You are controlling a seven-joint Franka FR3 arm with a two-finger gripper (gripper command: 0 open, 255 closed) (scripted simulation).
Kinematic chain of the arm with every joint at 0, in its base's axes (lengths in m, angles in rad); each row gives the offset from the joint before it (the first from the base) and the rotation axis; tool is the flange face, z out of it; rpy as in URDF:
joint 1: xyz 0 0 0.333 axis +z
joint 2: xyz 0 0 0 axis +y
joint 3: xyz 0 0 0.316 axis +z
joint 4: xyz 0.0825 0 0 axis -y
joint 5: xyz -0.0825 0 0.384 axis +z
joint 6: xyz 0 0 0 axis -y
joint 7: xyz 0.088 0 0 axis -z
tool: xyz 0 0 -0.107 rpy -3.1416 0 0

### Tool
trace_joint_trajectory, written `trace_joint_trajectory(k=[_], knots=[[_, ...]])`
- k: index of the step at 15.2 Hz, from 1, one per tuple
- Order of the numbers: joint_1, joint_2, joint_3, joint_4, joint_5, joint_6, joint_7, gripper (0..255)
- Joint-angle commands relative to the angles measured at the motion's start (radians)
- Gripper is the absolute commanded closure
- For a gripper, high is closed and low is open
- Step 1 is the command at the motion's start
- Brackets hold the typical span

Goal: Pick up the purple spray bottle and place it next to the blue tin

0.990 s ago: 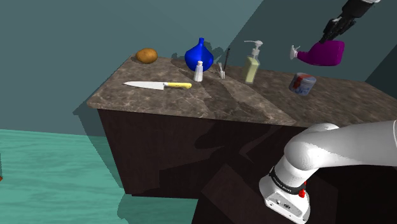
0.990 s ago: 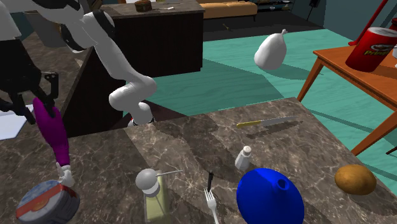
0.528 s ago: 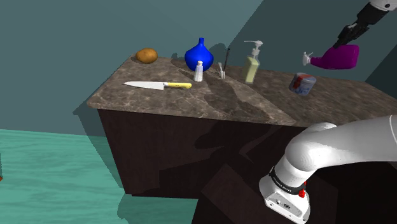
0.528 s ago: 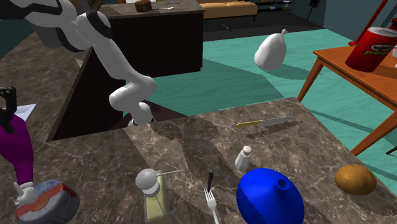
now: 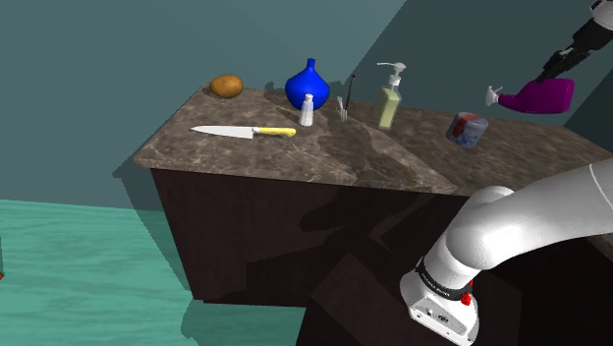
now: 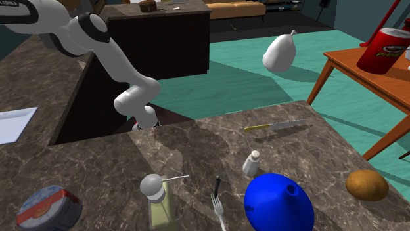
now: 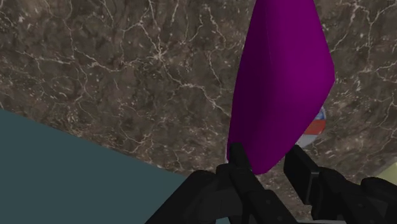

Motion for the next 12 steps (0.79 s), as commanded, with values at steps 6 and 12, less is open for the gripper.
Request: trace_joint_trajectory(k=[6,12], knots=[[0.023,-0.01,-0.08,-0.046,-0.014,0.07,-0.041,255],[-0.016,-0.043,-0.066,-0.153,-0.038,0.145,-0.031,255]])
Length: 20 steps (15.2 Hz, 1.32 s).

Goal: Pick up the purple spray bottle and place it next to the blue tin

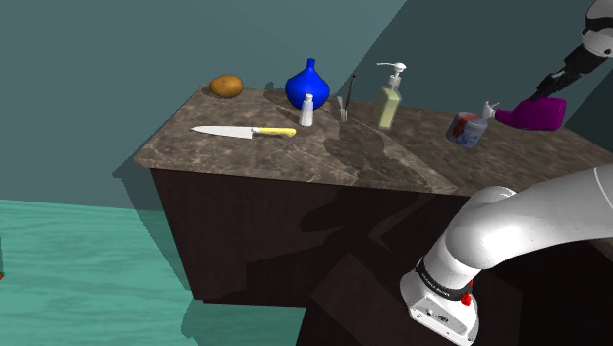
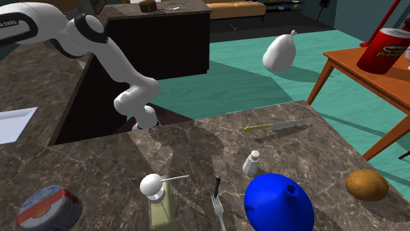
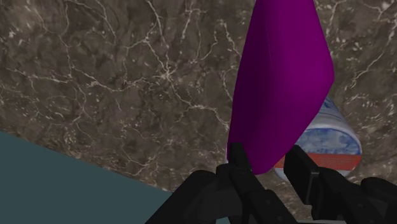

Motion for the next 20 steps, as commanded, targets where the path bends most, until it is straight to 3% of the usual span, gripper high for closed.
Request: trace_joint_trajectory(k=[1,20], knots=[[-0.008,-0.009,0.0,-0.034,-0.007,0.027,0.003,255],[-0.057,-0.063,-0.048,-0.289,-0.074,0.246,0.018,255]])
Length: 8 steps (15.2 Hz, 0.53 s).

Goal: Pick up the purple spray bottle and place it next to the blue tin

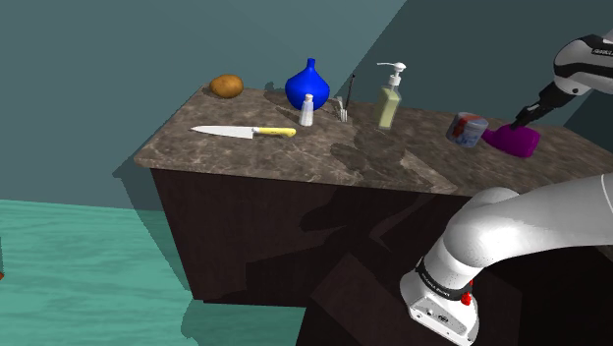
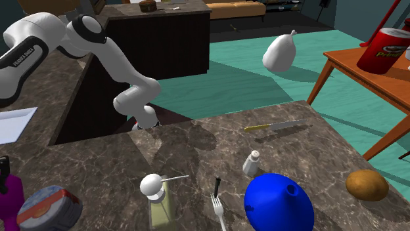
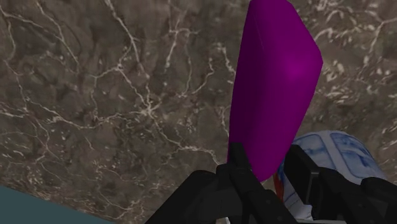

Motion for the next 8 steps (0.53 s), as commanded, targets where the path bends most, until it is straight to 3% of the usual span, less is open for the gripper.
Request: trace_joint_trajectory(k=[1,7,8], knots=[[0.0,-0.001,-0.003,-0.006,-0.002,0.006,0.0,255],[0.0,-0.001,-0.003,-0.006,-0.002,0.006,0.0,255],[0.0,-0.001,-0.003,-0.006,-0.002,0.006,0.0,0]])
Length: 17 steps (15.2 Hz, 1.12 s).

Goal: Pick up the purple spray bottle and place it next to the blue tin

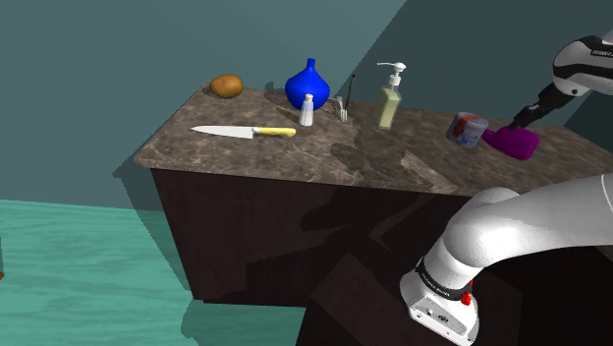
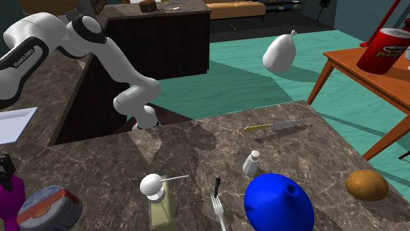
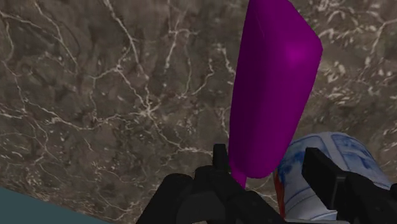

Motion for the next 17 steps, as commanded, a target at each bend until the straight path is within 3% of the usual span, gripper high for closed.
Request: trace_joint_trajectory(k=[1,5,9,17], knots=[[0.0,0.0,0.0,0.0,0.0,0.0,0.0,0],[0.0,0.0,0.0,0.0,0.0,0.0,0.0,0],[-0.036,-0.01,0.072,0.089,0.019,-0.12,-0.011,0],[-0.036,-0.01,0.072,0.089,0.019,-0.12,-0.011,0]])
